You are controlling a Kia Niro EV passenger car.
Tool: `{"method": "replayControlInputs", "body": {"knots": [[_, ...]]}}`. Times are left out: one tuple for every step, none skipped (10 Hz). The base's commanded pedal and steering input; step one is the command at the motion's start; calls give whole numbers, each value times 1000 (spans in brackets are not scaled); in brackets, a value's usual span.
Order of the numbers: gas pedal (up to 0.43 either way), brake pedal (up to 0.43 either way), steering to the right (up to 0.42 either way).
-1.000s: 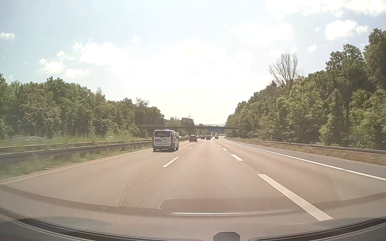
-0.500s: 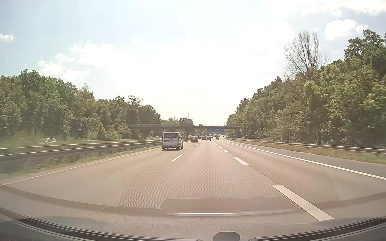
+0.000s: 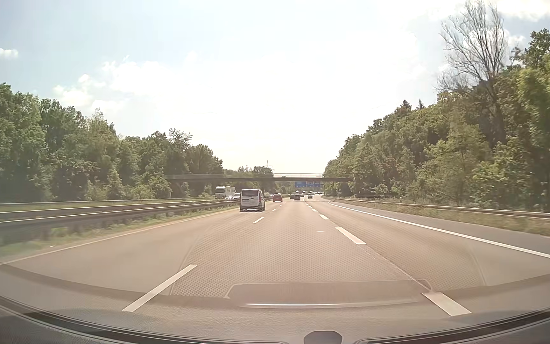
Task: Follow the waypoints while adhering to traffic rules and regulations
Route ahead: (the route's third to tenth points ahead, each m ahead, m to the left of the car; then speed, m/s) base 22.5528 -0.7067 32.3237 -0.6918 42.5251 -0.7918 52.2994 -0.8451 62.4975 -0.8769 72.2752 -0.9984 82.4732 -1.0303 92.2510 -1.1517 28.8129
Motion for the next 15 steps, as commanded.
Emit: {"method": "replayControlInputs", "body": {"knots": [[150,30,1],[150,30,1],[150,30,1],[150,30,1],[150,30,1],[150,30,1],[150,30,1],[150,30,1],[150,30,1],[150,30,1],[150,30,1],[150,30,1],[150,30,1],[150,30,1],[138,30,1]]}}
